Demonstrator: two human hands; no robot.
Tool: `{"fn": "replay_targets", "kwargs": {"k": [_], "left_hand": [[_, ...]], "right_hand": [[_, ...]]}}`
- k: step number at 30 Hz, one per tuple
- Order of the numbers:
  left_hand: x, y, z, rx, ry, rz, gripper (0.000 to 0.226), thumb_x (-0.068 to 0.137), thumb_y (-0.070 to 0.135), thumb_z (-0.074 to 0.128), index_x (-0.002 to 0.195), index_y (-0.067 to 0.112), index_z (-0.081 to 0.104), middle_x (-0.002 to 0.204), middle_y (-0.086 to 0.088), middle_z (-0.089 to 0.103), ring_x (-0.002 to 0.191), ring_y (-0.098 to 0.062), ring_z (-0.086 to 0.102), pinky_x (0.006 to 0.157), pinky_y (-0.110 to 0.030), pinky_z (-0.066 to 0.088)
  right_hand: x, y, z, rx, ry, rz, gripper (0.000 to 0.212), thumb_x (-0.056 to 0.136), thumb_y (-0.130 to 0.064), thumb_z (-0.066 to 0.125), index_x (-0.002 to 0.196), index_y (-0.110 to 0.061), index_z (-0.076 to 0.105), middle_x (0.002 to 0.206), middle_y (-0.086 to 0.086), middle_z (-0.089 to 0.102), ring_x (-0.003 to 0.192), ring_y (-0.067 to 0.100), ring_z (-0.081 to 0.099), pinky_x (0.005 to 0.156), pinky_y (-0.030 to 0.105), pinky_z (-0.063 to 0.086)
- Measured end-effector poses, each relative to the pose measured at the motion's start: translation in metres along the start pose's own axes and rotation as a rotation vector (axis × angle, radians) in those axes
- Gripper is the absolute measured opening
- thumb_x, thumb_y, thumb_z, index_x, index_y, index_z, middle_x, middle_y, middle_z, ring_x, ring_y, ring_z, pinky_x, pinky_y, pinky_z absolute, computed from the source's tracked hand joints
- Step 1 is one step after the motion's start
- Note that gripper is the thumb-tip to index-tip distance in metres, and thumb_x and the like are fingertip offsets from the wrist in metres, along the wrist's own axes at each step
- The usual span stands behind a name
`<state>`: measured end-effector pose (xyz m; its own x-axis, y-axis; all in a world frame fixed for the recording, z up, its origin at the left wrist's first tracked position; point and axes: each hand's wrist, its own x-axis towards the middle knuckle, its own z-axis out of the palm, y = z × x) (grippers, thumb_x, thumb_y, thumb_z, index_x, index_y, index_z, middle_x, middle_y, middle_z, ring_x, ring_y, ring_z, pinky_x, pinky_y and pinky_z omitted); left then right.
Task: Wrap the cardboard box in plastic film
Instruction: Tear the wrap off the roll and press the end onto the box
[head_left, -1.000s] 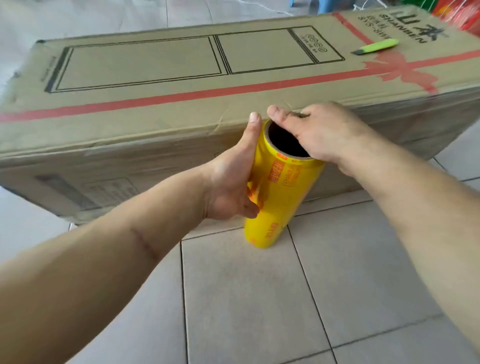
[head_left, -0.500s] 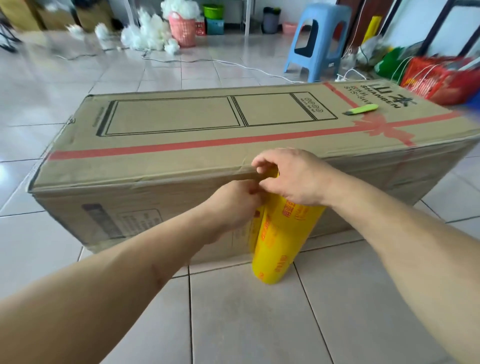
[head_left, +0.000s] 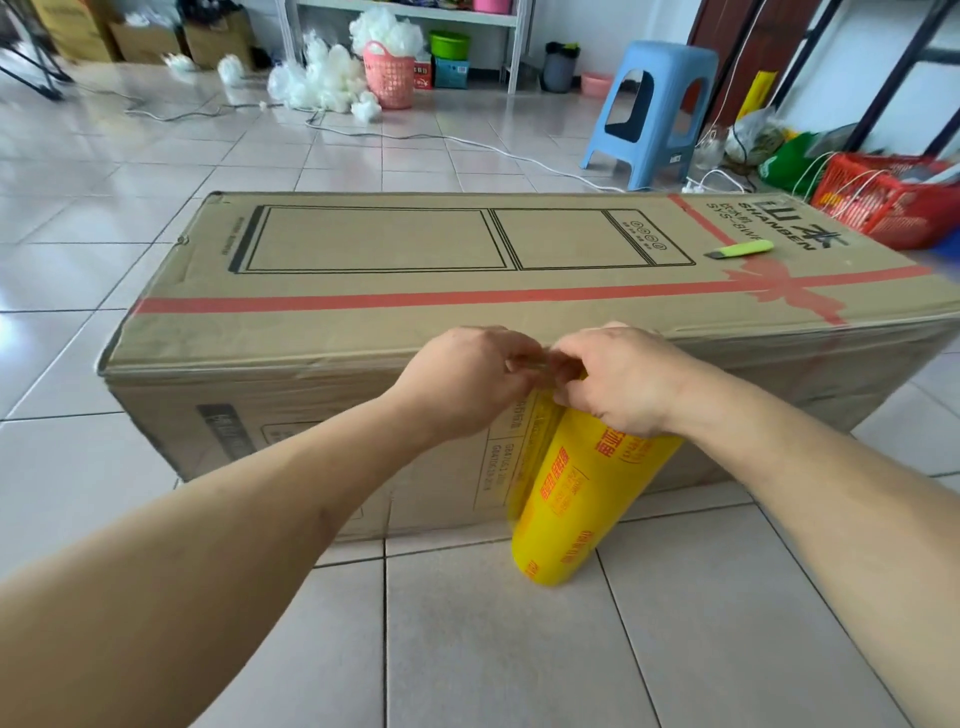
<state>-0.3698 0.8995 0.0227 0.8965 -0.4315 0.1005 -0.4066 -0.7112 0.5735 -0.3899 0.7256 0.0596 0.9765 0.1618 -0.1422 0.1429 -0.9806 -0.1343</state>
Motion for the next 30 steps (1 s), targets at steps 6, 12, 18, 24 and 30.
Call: {"fn": "replay_targets", "kwargs": {"k": [6, 12, 18, 24, 30], "left_hand": [[0.005, 0.004, -0.003, 0.222, -0.057, 0.044, 0.037, 0.114, 0.043, 0.052, 0.145, 0.036, 0.071, 0.126, 0.003, 0.068, 0.113, -0.02, 0.065, 0.09, -0.032, 0.049], [0.005, -0.002, 0.003, 0.288, -0.044, 0.091, 0.035, 0.116, 0.04, 0.048, 0.143, 0.032, 0.069, 0.132, 0.004, 0.067, 0.12, -0.023, 0.066, 0.085, -0.034, 0.049], [0.002, -0.001, 0.001, 0.319, -0.049, 0.087, 0.034, 0.117, 0.039, 0.045, 0.143, 0.037, 0.066, 0.135, 0.006, 0.074, 0.126, -0.024, 0.066, 0.08, -0.032, 0.042], [0.004, -0.005, -0.006, 0.254, -0.059, 0.025, 0.026, 0.115, 0.034, 0.048, 0.128, 0.027, 0.069, 0.113, 0.003, 0.073, 0.113, -0.027, 0.067, 0.078, -0.032, 0.041], [0.007, -0.001, -0.012, 0.074, -0.067, 0.003, 0.028, 0.112, 0.036, 0.06, 0.136, 0.025, 0.07, 0.099, 0.014, 0.069, 0.08, -0.01, 0.06, 0.087, -0.029, 0.053]], "right_hand": [[0.006, 0.003, 0.005, 0.026, 0.078, -0.005, 0.021, 0.094, -0.05, 0.058, 0.11, -0.04, 0.068, 0.115, 0.001, 0.064, 0.113, 0.024, 0.054, 0.097, 0.035, 0.043], [0.01, 0.011, 0.005, 0.028, 0.064, -0.065, 0.015, 0.088, -0.059, 0.059, 0.099, -0.05, 0.065, 0.106, -0.001, 0.064, 0.107, 0.024, 0.057, 0.094, 0.037, 0.046], [0.007, 0.016, 0.0, 0.029, 0.031, -0.107, 0.011, 0.093, -0.052, 0.056, 0.091, -0.045, 0.064, 0.102, -0.01, 0.063, 0.111, 0.017, 0.049, 0.096, 0.041, 0.042], [0.001, 0.029, -0.001, 0.06, 0.043, -0.154, 0.02, 0.094, -0.034, 0.051, 0.079, -0.025, 0.061, 0.088, -0.009, 0.06, 0.101, 0.017, 0.05, 0.091, 0.043, 0.044], [-0.007, 0.045, -0.007, 0.106, -0.024, -0.152, 0.018, 0.081, -0.064, 0.048, 0.094, -0.057, 0.058, 0.103, -0.012, 0.058, 0.105, 0.017, 0.053, 0.095, 0.041, 0.045]]}}
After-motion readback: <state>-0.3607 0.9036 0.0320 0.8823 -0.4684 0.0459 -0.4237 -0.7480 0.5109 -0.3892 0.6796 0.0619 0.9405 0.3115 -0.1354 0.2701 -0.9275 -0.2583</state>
